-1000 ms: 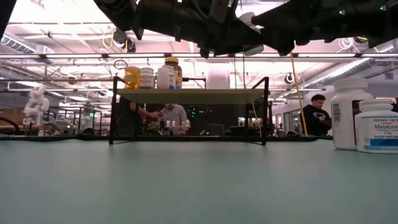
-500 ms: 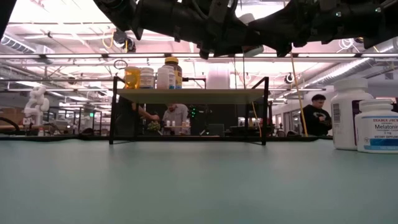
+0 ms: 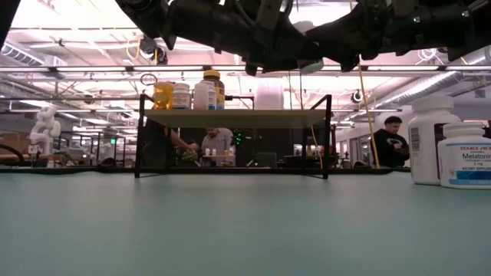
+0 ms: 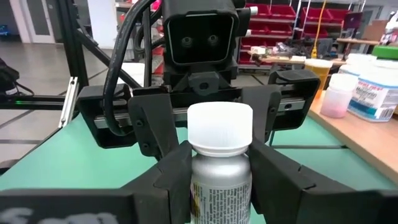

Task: Pick and place medicine bottles onto shelf by color
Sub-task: Put the small white pill bottle on the shelf

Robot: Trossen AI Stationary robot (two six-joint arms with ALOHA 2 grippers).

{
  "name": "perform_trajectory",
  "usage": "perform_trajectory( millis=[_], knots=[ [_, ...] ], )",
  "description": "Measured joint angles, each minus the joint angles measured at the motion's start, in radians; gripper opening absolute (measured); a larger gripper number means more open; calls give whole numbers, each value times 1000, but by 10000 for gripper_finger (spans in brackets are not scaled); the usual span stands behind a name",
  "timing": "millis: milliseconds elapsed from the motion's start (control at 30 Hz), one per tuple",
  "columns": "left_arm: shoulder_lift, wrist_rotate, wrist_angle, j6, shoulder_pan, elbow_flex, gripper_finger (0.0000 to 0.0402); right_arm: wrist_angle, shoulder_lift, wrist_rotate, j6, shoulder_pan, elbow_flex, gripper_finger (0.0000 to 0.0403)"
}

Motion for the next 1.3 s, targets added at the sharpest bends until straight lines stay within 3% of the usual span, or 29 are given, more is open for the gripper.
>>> perform_trajectory(
  millis=[267,400,567,867,1000,1167,1300],
  knots=[
    [0,39,-13,12,2,0,157,-10,1,-70,51,-22,0,180],
    [0,39,-10,1,7,0,164,-2,12,-71,52,-33,0,188],
    [0,42,-22,-15,12,0,189,5,43,-92,45,-37,11,179],
    [0,43,-26,-22,11,0,168,4,52,-95,28,-39,24,139],
    [0,43,-32,-44,12,0,185,-4,52,-95,23,-39,24,133],
    [0,63,-52,-38,15,0,203,-7,52,-96,25,-39,25,155],
    [0,97,-56,-38,16,0,175,-2,52,-96,25,-40,25,178]
  ],
)
